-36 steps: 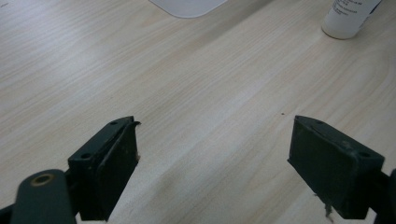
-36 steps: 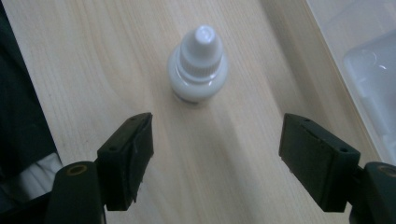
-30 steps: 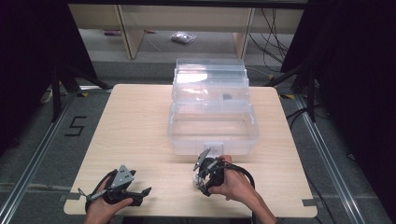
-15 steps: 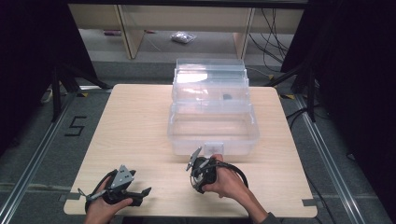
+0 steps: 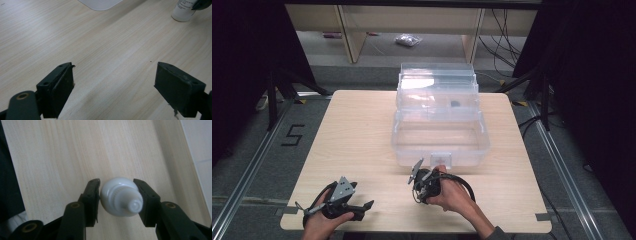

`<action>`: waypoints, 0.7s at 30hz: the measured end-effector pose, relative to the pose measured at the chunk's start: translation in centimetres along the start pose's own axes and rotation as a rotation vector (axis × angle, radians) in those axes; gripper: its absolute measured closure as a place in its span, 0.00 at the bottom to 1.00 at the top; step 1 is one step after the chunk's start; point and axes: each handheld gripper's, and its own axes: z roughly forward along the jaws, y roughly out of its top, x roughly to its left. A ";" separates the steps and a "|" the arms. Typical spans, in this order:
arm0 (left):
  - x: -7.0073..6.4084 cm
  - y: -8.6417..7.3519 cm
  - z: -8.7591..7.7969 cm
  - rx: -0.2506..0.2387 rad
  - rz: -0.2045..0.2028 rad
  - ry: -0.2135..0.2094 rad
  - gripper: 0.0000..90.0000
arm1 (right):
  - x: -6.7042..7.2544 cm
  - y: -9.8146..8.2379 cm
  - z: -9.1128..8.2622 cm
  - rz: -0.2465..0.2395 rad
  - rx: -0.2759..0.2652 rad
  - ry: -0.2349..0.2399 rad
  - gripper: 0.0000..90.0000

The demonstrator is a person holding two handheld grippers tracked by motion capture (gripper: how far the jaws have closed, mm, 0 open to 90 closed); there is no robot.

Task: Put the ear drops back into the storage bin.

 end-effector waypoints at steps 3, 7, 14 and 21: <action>-0.1 0.0 0.1 -0.019 -0.011 -0.002 0.17 | 0.0 0.1 -0.1 -0.028 -0.007 0.004 0.67; 0.0 0.0 0.1 -0.012 -0.013 -0.009 0.17 | 0.2 0.0 -0.9 -0.003 -0.005 -0.007 0.67; -0.3 0.0 0.1 -0.033 -0.029 -0.010 0.17 | -0.2 -0.4 -2.0 0.010 -0.023 -0.006 0.67; -0.3 0.0 0.1 -0.029 -0.022 -0.011 0.17 | -0.5 -1.3 -2.8 0.052 -0.038 0.021 0.67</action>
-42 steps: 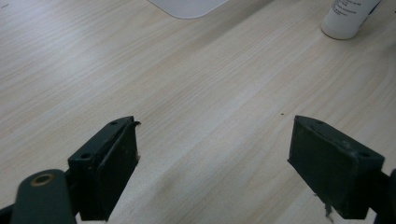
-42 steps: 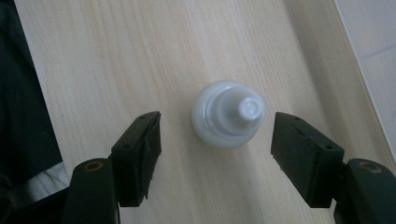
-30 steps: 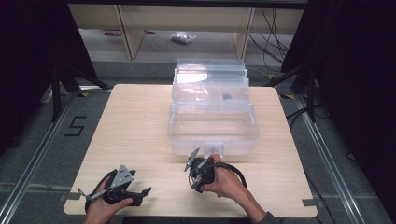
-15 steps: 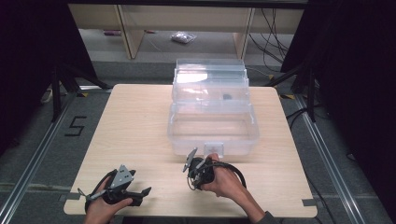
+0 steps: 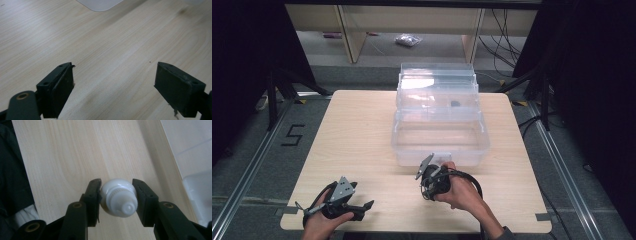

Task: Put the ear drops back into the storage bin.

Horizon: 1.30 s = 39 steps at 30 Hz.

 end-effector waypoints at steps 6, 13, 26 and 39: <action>0.2 0.0 -0.2 0.033 0.028 0.003 0.17 | -0.5 -0.6 -0.7 0.004 -0.023 0.002 0.67; 0.1 -0.1 0.1 0.007 0.008 0.000 0.17 | -1.0 -1.6 -1.7 0.025 -0.042 -0.005 0.67; 0.3 0.0 0.0 0.037 0.021 0.002 0.17 | -2.4 -3.5 -3.7 0.080 -0.059 -0.026 0.67; 0.2 -0.1 0.0 0.031 0.022 0.014 0.17 | -4.5 -5.5 -6.7 0.120 -0.029 -0.051 0.67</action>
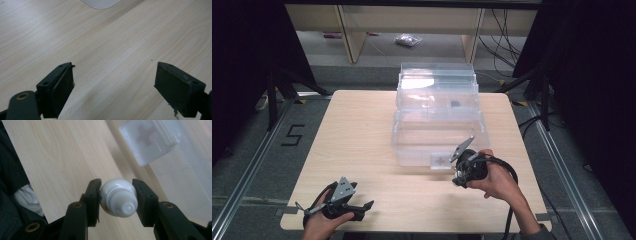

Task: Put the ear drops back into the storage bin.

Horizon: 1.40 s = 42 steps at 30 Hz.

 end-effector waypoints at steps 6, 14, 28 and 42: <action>-0.1 0.0 0.0 -0.006 -0.011 0.000 0.17 | -1.1 -0.2 -1.1 0.015 -0.011 -0.014 0.67; 0.1 0.0 0.0 0.003 -0.005 -0.004 0.17 | -2.9 0.0 -2.7 0.050 -0.013 -0.029 0.67; 0.1 0.0 0.0 0.000 -0.007 0.001 0.17 | -6.2 0.4 -5.3 0.108 0.006 -0.068 0.67; 0.0 0.0 0.1 -0.008 -0.003 -0.005 0.17 | -9.7 1.5 -5.3 0.184 0.025 -0.078 0.67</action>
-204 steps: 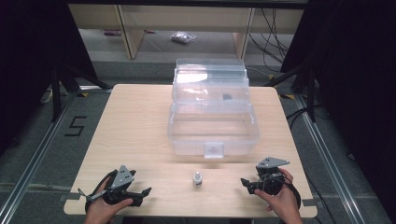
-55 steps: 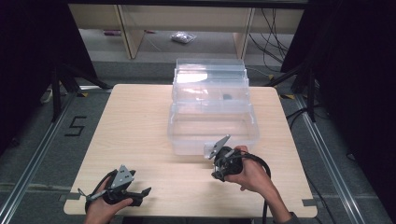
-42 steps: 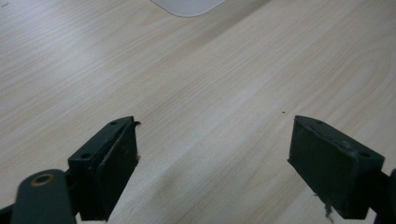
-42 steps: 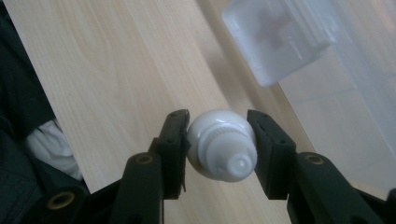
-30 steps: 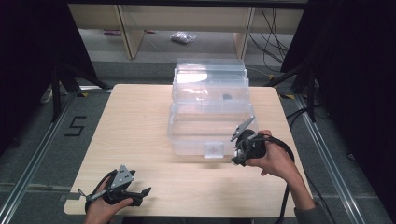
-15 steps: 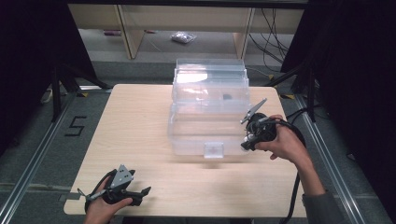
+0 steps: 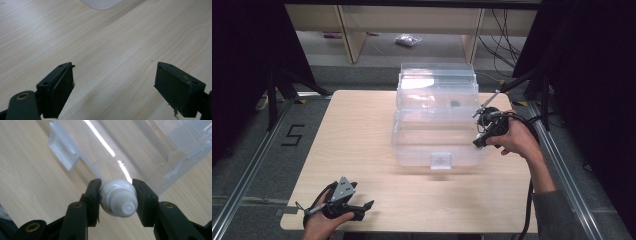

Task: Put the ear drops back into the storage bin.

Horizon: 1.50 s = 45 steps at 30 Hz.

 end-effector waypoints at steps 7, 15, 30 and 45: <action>-0.1 0.0 0.0 -0.007 -0.008 -0.005 0.17 | -1.3 0.7 1.3 0.036 0.028 -0.004 0.67; -0.1 0.0 0.1 -0.005 -0.003 -0.002 0.17 | -2.4 1.2 2.9 0.064 0.045 0.003 0.67; -0.1 0.0 0.1 -0.008 -0.012 -0.010 0.17 | -3.4 2.0 6.1 0.085 0.088 0.026 0.67; -0.1 0.0 0.1 -0.004 -0.004 -0.002 0.17 | -3.7 2.6 8.0 0.081 0.124 0.037 0.67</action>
